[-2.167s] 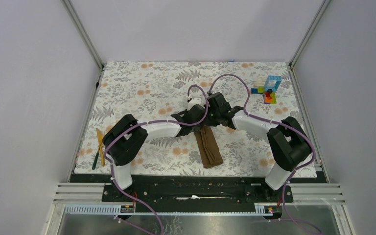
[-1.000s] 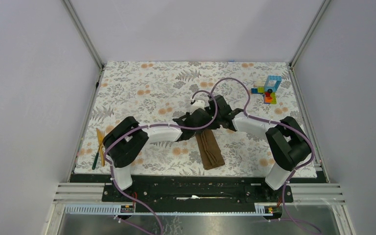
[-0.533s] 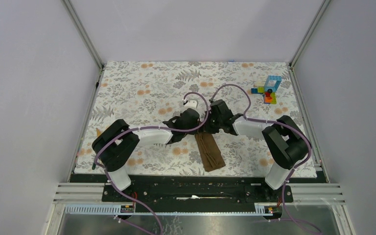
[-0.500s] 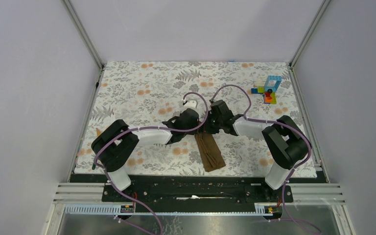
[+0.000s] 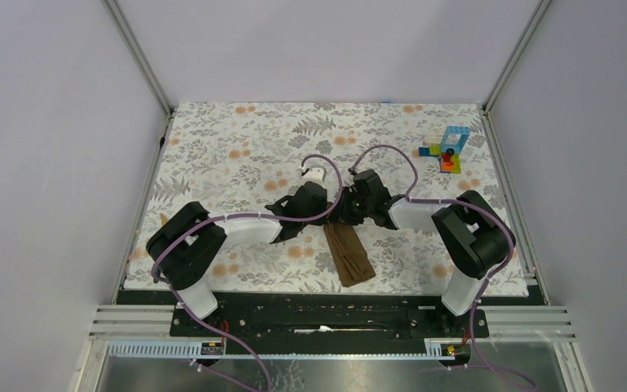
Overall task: Fold the napkin into a case and place the utensils inside
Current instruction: Stuff the top corner of the smaller-rectangle-folded napkin into the folded napkin.
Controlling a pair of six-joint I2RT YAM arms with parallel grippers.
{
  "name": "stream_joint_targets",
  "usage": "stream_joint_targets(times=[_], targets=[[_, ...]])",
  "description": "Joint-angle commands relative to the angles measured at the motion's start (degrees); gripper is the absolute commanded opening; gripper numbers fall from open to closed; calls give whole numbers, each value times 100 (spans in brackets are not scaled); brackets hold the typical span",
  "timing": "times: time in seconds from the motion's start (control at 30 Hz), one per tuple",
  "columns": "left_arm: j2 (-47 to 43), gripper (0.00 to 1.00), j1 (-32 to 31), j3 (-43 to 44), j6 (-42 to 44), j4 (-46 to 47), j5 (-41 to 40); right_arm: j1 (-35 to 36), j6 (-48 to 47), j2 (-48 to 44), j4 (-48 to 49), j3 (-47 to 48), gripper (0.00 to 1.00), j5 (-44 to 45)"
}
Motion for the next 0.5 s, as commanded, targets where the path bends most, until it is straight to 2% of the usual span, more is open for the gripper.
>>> stream_joint_targets(times=[0.0,0.23,0.3,0.37,0.47], targets=[[-204,0,15,-77,-123,402,103,-69,-361,-531,84,-124,31,-120],[-170,0,31,-125,-131,393,112,-204,-511,-904,-77,-158,43,-239],[-196,0,34,-135,-130,393,125,-215,-521,-859,-97,-101,44,-250],[-213,0,29,-122,-122,381,135,-218,-535,-730,-103,-25,41,-274],[-224,0,37,-101,-115,353,142,-214,-525,-560,-35,57,28,-323]])
